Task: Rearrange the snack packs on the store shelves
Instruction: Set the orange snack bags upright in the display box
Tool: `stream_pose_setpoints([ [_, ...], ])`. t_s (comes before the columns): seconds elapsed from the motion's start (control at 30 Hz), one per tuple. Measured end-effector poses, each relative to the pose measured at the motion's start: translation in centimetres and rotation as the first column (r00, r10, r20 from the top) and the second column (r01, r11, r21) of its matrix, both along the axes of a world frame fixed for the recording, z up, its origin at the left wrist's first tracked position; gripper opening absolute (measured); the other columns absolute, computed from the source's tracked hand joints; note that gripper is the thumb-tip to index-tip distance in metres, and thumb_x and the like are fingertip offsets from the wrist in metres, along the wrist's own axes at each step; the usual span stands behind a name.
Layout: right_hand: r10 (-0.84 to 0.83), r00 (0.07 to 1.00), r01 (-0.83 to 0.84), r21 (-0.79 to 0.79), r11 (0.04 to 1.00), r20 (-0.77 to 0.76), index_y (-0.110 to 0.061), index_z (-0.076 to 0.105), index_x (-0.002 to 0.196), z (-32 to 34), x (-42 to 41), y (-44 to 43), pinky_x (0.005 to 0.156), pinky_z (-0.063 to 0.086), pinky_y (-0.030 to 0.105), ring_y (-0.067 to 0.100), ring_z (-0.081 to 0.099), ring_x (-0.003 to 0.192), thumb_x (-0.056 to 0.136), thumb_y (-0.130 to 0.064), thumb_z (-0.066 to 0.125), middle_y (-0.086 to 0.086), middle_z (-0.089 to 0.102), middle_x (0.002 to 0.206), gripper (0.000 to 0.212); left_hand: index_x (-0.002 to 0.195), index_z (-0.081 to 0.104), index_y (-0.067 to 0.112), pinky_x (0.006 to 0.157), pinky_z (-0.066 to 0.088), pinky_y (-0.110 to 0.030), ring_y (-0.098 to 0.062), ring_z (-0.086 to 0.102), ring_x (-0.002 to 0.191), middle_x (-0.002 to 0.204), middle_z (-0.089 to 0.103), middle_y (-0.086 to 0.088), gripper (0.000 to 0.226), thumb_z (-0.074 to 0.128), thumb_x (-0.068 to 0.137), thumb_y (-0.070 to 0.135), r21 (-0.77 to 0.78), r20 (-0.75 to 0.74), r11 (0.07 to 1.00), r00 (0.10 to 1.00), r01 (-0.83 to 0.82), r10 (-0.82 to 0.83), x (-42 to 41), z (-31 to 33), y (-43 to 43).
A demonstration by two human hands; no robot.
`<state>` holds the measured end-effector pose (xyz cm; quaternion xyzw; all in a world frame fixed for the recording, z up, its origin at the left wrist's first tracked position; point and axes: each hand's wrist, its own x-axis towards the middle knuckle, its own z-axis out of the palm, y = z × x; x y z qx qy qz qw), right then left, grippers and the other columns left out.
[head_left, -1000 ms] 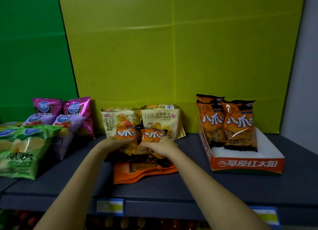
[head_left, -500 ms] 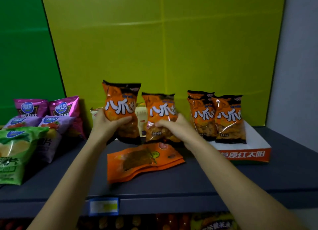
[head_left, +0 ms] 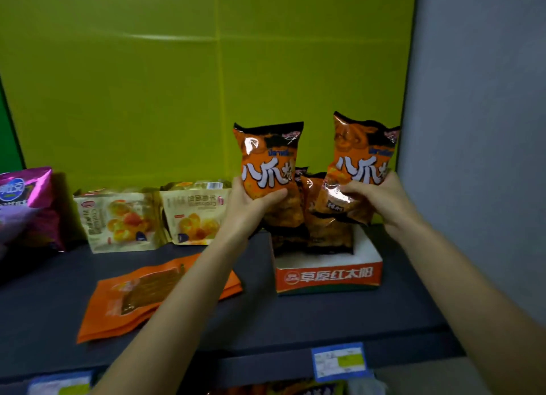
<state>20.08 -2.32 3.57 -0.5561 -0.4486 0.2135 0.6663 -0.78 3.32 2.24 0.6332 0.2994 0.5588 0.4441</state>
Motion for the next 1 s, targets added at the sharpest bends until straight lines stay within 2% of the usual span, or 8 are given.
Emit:
stream_pose_setpoints([
  [0.13,-0.017,0.999,0.020,0.072,0.997,-0.048,-0.012,0.033,0.133,-0.5,2.3,-0.7,0.095,0.046,0.037,0.018,0.053,0.111,0.064,-0.010,0.081,-0.001,0.053,0.124,0.084,0.128,0.032,0.013,0.075,0.047,-0.020,-0.014,0.055,0.102,0.114,0.053,0.003,0.063,0.071,0.078,0.015,-0.094,-0.007,0.995,0.999,0.045,-0.046,3.6,-1.5,0.0],
  [0.23,0.008,0.997,0.001,0.118,0.993,-0.072,-0.014,0.023,0.137,-1.1,3.2,-0.7,0.091,0.042,0.033,0.015,0.048,0.110,0.071,-0.008,0.076,-0.004,0.045,0.121,0.086,0.109,0.032,0.021,0.086,0.048,-0.030,-0.019,0.052,0.110,0.109,0.049,0.003,0.044,0.066,0.082,0.014,-0.080,-0.077,0.997,0.997,0.009,-0.016,5.1,-2.7,0.5],
  [0.33,0.051,0.993,-0.040,0.112,0.993,-0.102,-0.018,0.017,0.142,-1.8,3.4,-0.1,0.101,0.042,0.040,0.017,0.047,0.119,0.075,-0.010,0.073,-0.003,0.043,0.129,0.088,0.089,0.033,0.032,0.100,0.045,-0.042,-0.020,0.051,0.110,0.104,0.049,0.003,0.036,0.062,0.085,0.012,-0.018,-0.142,0.999,0.989,-0.046,0.042,5.8,-2.6,1.1],
  [0.47,0.120,0.973,-0.097,0.123,0.988,-0.199,-0.020,0.014,0.144,-2.8,3.0,1.0,0.107,0.038,0.051,0.024,0.047,0.126,0.076,-0.012,0.072,0.004,0.045,0.140,0.089,0.112,0.024,0.022,0.103,0.042,-0.048,-0.026,0.046,0.123,0.126,0.045,-0.007,0.048,0.064,0.084,0.023,0.023,-0.190,0.994,0.976,-0.107,0.110,6.2,-3.0,2.0],
  [0.57,0.154,0.959,-0.124,0.138,0.983,-0.238,-0.022,0.018,0.138,-3.3,2.8,1.5,0.106,0.040,0.051,0.022,0.050,0.122,0.078,-0.012,0.069,-0.001,0.050,0.126,0.079,0.115,0.017,0.024,0.105,0.040,-0.048,-0.027,0.042,0.128,0.135,0.039,-0.011,0.055,0.063,0.084,0.025,-0.032,-0.216,0.996,0.973,-0.086,0.077,6.7,-4.1,1.7],
  [0.67,0.190,0.955,-0.165,0.126,0.978,-0.228,-0.027,0.022,0.125,-3.8,2.7,1.5,0.104,0.042,0.048,0.019,0.051,0.115,0.081,-0.012,0.066,-0.007,0.052,0.112,0.064,0.130,0.017,0.011,0.108,0.038,-0.046,-0.027,0.038,0.131,0.138,0.037,-0.013,0.068,0.065,0.083,0.019,0.043,-0.305,0.995,0.947,-0.094,0.103,6.9,-4.8,1.4],
  [0.83,0.204,0.974,-0.202,0.031,0.979,-0.095,-0.027,0.020,0.122,-4.9,2.1,1.1,0.096,0.044,0.036,0.018,0.047,0.118,0.083,-0.016,0.066,-0.004,0.044,0.122,0.061,0.126,0.025,0.001,0.103,0.043,-0.039,-0.027,0.046,0.127,0.135,0.045,-0.014,0.069,0.071,0.077,0.011,0.110,-0.439,0.985,0.883,-0.134,0.169,5.9,-4.5,1.6],
  [1.0,0.114,0.950,-0.069,-0.162,0.984,0.292,-0.010,0.022,0.139,-5.5,1.6,0.7,0.103,0.038,0.036,0.022,0.042,0.129,0.083,-0.023,0.066,0.007,0.041,0.139,0.072,0.124,0.026,0.002,0.088,0.046,-0.028,-0.025,0.053,0.121,0.133,0.050,-0.012,0.074,0.077,0.071,0.013,0.056,-0.489,0.988,0.859,-0.146,0.155,4.5,-4.0,1.6],
])
